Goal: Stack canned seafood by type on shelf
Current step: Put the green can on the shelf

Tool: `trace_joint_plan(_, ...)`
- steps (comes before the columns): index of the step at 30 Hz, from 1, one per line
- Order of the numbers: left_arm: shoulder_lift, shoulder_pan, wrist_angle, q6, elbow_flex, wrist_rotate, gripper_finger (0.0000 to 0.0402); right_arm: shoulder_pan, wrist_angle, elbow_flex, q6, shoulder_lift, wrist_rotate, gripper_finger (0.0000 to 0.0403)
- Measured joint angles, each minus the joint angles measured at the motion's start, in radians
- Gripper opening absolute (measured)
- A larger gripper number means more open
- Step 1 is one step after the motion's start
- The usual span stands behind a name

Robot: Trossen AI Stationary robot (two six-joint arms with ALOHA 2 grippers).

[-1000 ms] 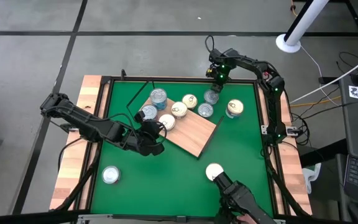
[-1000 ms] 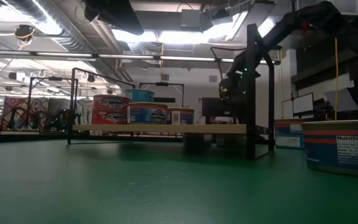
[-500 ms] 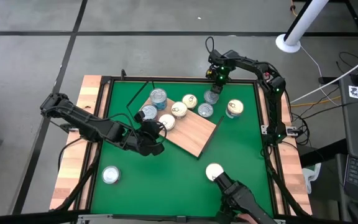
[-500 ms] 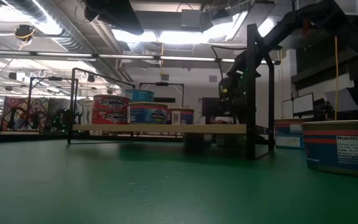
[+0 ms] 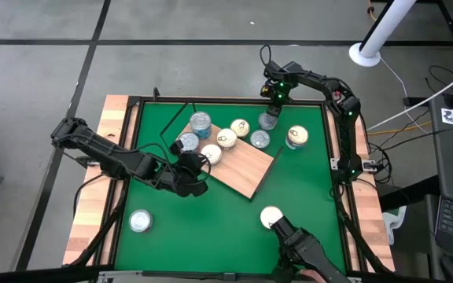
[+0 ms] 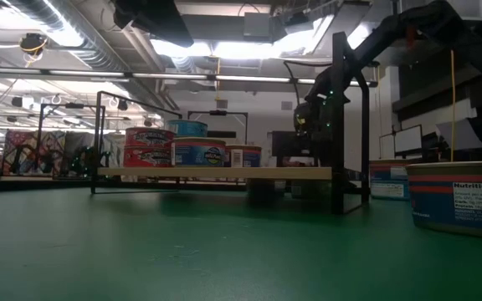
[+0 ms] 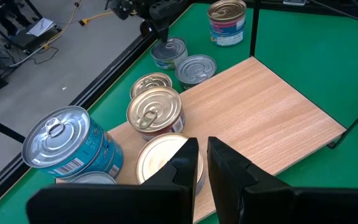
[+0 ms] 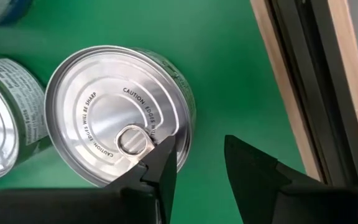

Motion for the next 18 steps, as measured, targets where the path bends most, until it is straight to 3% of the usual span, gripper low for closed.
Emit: trace_joint_plan(18, 0.0, 0.0, 0.0, 0.0, 0.0, 0.0, 0.0031, 0.0, -0.008, 0.002, -0.022, -0.003, -0.028, 0.0133)
